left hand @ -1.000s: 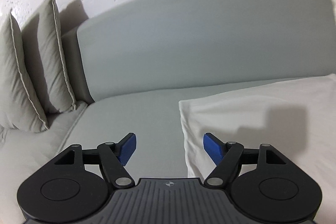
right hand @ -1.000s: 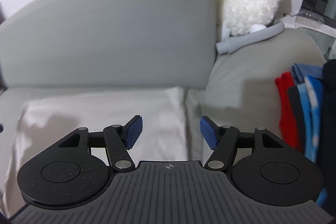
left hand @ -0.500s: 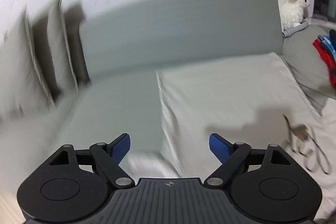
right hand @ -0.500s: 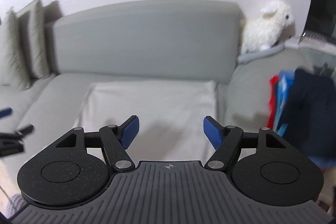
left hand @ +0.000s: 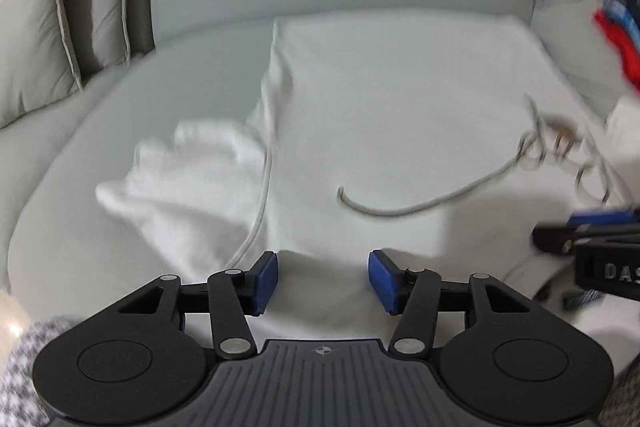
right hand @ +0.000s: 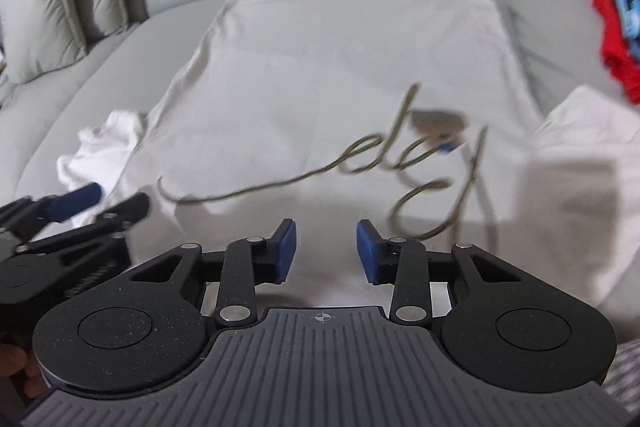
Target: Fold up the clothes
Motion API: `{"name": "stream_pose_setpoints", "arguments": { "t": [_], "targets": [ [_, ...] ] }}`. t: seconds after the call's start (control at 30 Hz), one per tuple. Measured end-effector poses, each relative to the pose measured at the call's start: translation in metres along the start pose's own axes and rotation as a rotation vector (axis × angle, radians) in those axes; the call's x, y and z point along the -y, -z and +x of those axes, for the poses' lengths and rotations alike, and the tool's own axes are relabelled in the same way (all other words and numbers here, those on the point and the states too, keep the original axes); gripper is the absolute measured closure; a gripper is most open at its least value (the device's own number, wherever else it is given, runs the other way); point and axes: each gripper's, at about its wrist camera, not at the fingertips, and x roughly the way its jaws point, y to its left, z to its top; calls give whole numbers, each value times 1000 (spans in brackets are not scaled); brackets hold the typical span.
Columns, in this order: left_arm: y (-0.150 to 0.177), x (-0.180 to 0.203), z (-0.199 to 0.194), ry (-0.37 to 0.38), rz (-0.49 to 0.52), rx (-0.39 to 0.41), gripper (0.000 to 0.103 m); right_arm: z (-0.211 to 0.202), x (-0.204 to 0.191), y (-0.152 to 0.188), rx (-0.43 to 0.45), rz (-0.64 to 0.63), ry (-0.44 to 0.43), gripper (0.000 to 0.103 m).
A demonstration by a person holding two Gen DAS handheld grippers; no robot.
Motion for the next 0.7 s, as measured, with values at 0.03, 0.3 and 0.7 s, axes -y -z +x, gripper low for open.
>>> {"name": "stream_pose_setpoints", "arguments": {
  "t": [0.03,0.3,0.7],
  "targets": [
    [-1,1,-2,-8,8,-7,49,2,-6,4,-6,-26,11,62],
    [2,-17,-36,-4,-99,35,50,-23,-22,17,-53,-99,59,61],
    [18,-46,-23,-6,-160,-79,46,-17,-68,34,-79,-192,-41,63]
  ]
}}
